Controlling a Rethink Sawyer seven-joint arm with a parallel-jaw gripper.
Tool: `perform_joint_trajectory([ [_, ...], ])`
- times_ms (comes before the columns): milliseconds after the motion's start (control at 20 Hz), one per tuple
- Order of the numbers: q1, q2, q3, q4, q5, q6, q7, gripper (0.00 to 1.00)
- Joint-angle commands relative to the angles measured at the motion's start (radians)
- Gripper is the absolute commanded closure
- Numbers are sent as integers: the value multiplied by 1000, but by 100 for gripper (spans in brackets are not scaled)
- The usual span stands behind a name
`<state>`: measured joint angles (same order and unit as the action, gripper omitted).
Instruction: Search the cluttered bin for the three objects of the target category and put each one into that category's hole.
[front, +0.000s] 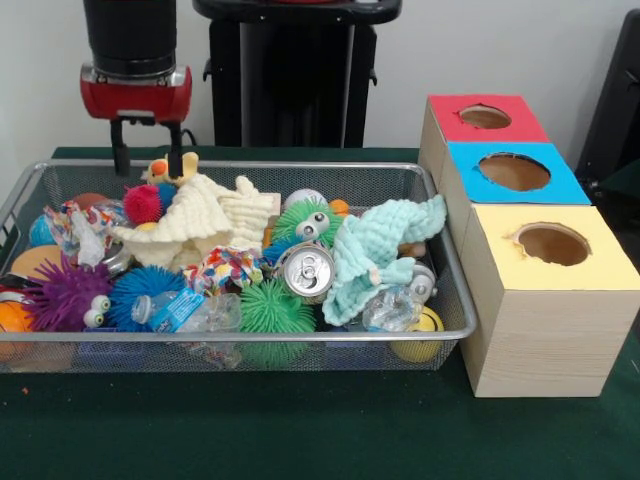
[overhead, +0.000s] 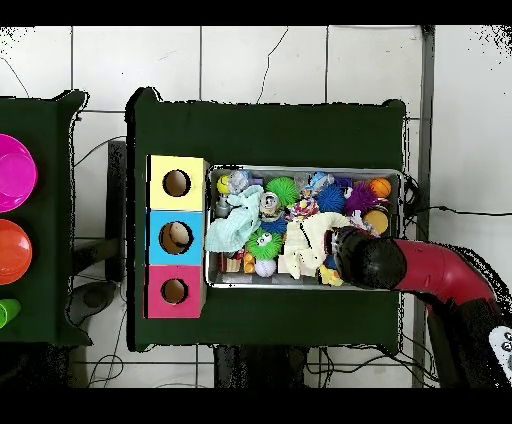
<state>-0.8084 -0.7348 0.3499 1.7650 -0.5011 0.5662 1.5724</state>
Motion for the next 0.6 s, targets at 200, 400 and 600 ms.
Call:
perform_joint_trajectory([
  [200,-70,149,116,-86,-176,-32,-240,0],
  [400,-94,164,123,-63,-219,-55,-219,0],
  [600,-114,165,132,-43,-253,-65,-201,0],
])
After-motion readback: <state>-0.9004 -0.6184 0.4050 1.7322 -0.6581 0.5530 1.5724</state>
